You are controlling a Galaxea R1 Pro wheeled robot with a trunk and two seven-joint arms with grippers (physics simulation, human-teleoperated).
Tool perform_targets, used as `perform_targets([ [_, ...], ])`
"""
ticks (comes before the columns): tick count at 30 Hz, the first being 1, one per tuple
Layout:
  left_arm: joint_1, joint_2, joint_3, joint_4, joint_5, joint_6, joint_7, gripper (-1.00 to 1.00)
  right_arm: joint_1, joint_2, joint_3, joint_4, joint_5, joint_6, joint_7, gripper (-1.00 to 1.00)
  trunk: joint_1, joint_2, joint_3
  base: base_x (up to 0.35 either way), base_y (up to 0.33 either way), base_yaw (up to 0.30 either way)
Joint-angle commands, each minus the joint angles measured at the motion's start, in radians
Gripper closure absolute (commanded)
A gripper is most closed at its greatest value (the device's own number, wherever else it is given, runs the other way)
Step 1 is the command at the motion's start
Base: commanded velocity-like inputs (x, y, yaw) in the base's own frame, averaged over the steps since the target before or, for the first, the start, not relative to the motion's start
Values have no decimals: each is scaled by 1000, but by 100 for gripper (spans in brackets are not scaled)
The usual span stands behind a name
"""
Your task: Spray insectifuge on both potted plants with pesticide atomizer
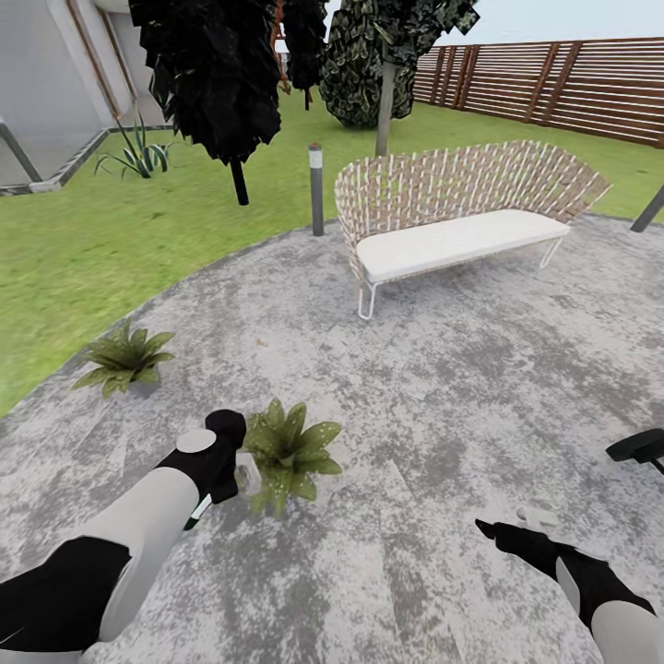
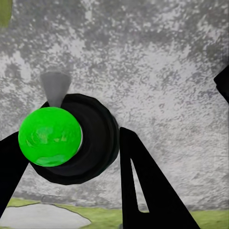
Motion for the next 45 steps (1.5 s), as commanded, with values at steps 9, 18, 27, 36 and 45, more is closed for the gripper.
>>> perform_targets([
  [9,0,68,0,0,0,5,-4,100,-1,1,-8,-2,5,7,8,-100,0,0,-1,-1,5,-44],
  [18,0,72,3,-31,1,6,-4,100,-1,1,-8,-2,5,7,9,-100,0,0,-1,-38,0,-20],
  [27,0,70,95,-44,11,4,-3,100,-1,1,-10,-2,4,7,9,-100,0,0,-1,-321,0,0],
  [36,0,63,195,-42,123,1,30,100,-1,1,-9,-2,5,7,5,-100,0,0,10,-221,0,0],
  [45,134,67,198,-39,305,-125,240,100,-1,2,-8,-2,4,7,4,-100,0,0,24,-37,0,0],
])
